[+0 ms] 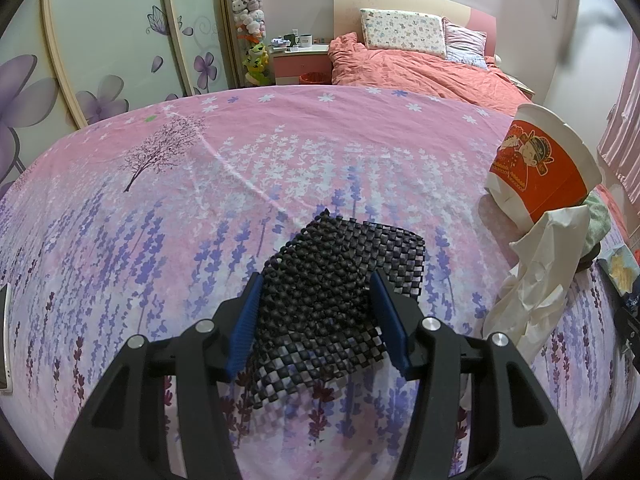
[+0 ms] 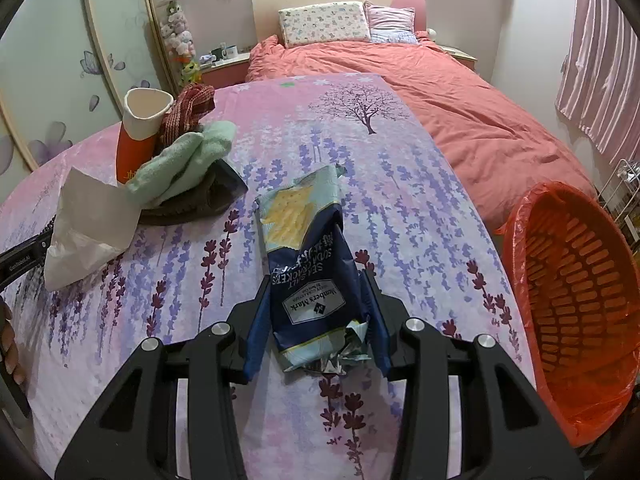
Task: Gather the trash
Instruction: 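Lift the black mesh with the left gripper while the right holds the snack bag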
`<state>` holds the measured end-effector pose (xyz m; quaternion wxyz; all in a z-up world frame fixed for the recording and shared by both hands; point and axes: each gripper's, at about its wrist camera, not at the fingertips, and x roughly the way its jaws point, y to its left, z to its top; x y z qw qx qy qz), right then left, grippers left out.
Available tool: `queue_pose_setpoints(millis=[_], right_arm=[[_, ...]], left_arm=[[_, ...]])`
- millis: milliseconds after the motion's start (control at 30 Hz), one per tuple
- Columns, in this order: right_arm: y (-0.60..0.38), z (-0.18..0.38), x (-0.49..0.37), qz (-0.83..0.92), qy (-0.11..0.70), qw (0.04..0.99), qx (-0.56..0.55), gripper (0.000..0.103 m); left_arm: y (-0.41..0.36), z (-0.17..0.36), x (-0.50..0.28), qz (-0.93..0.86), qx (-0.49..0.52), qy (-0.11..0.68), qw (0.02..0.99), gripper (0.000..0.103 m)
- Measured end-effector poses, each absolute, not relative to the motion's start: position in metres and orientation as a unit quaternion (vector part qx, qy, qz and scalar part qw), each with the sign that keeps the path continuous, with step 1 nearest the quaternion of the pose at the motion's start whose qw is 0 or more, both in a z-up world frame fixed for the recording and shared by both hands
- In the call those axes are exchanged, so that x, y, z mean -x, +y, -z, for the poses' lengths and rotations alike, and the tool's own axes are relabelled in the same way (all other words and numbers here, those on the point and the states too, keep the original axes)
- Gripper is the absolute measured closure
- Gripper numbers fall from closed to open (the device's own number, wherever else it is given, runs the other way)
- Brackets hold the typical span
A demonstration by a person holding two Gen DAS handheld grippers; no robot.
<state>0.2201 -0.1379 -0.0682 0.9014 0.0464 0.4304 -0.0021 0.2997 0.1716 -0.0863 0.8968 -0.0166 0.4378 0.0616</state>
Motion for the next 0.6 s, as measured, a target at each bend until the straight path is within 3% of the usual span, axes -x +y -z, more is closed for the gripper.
queue_pose_setpoints(millis=[600], right_arm=[[-0.1372, 0.0679, -0.2198, 0.002, 0.430, 0.901, -0.047, 0.059]], left_arm=[[0.1716, 0.0861, -0.3000, -0.061, 0.017, 0.438, 0.897, 0.048]])
